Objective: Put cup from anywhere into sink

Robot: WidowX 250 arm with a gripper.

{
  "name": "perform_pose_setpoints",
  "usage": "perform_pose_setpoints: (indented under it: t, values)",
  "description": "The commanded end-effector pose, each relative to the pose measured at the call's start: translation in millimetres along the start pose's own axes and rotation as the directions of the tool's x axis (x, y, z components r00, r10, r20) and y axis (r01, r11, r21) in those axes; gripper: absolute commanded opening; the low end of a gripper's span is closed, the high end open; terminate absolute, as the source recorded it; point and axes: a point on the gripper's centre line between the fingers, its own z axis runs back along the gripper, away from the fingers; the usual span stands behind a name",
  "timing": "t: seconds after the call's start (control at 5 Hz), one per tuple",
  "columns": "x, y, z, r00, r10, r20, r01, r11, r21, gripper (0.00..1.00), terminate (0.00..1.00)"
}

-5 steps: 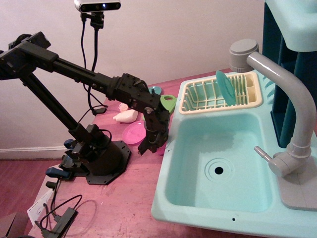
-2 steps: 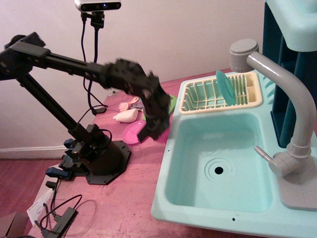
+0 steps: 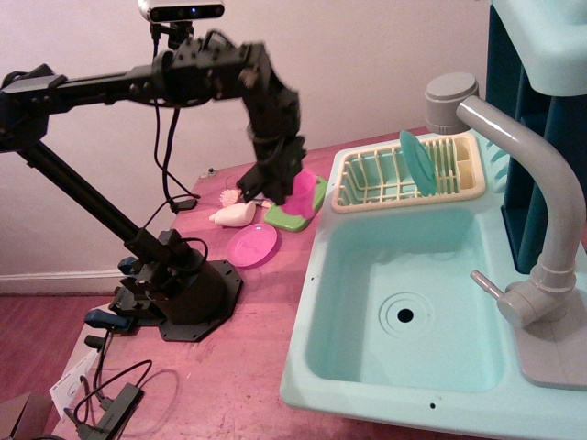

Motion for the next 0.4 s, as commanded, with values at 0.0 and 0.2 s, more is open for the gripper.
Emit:
perform_pose_setpoints:
  t: [0.0,0.2]
  values:
    - [30,26,54,0.995,-0.051,0.084,0.04,0.991,0.125,0.0,0.0]
    - [80,33,79,0.981,-0.169,0.097,0.148,0.969,0.198,0.0,0.0]
